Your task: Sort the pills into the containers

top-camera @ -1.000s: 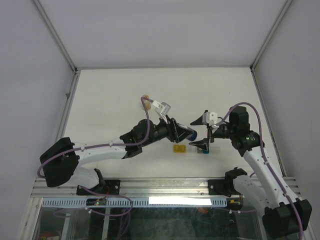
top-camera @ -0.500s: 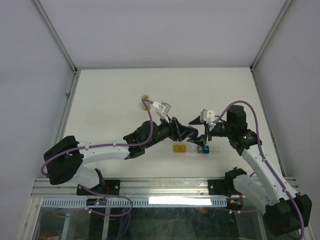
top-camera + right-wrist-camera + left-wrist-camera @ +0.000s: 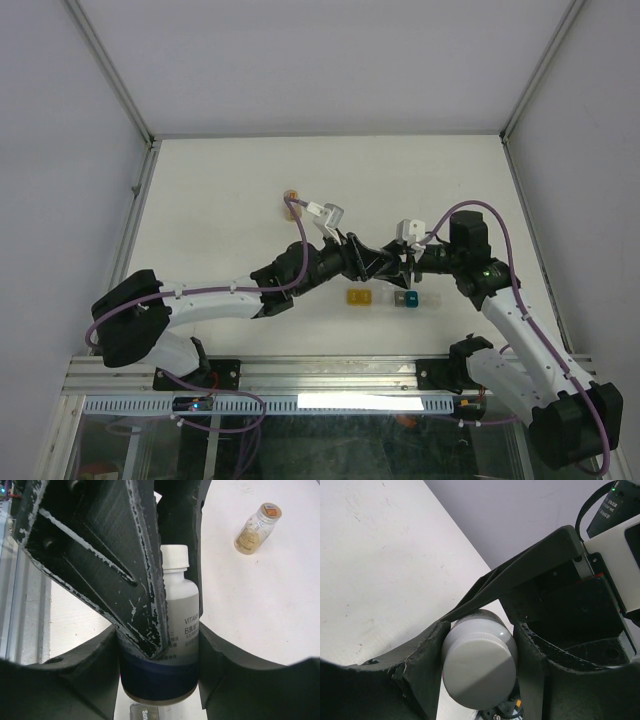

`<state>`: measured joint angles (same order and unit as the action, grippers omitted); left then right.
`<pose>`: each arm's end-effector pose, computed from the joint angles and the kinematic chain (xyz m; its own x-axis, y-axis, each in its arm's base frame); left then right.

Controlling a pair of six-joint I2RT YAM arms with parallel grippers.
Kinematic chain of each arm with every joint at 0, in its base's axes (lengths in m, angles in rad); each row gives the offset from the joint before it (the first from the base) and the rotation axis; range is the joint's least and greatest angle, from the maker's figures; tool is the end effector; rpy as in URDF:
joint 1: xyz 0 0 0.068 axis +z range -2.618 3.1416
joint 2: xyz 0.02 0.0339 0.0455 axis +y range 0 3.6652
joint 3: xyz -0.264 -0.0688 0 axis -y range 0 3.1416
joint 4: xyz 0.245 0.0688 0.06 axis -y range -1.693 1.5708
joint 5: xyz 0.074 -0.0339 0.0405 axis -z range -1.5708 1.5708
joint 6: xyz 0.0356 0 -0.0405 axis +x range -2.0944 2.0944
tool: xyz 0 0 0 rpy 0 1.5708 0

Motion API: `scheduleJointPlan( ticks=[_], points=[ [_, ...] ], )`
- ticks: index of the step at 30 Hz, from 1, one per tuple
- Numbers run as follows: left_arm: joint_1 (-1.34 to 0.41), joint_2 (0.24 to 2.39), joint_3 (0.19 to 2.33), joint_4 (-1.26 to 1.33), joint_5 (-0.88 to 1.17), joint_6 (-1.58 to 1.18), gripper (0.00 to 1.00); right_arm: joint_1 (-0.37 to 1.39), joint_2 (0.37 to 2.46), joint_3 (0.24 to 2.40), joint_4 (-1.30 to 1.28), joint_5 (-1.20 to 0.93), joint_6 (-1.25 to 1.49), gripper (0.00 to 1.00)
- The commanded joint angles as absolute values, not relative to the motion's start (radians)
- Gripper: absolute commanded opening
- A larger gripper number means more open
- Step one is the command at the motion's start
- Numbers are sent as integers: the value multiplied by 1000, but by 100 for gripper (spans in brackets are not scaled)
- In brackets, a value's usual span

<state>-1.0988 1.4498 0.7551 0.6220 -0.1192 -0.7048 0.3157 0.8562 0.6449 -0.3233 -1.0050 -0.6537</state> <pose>0.1510 -0.2865 0.2569 -0.5632 -0.3116 -0.7653 0.6112 0.4663 -0.6396 0.1610 0.0842 0.2728 0.1366 -0.2983 -0.9446 -0.9748 0.1293 -0.1818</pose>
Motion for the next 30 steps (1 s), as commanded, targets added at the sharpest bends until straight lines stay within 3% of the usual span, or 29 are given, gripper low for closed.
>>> scheduleJointPlan(
  ticks=[1, 6, 12, 21, 30],
  points=[
    [-1111, 1449, 793, 693, -128, -725, 26, 328, 846, 673, -308, -1060, -663, 28],
    [-1109, 1419, 773, 702, -120, -725, 61, 327, 854, 694, -359, -1105, -684, 8],
    [-1109, 1323, 728, 696, -101, -640, 98, 321, 870, 710, -406, -1124, -714, 1],
    [-1109, 1097, 585, 684, -89, -419, 99, 304, 870, 736, -515, -1174, -808, 0],
    [-1104, 1038, 510, 734, 289, 80, 99, 286, 885, 777, -699, -1268, -994, 0]
  ],
)
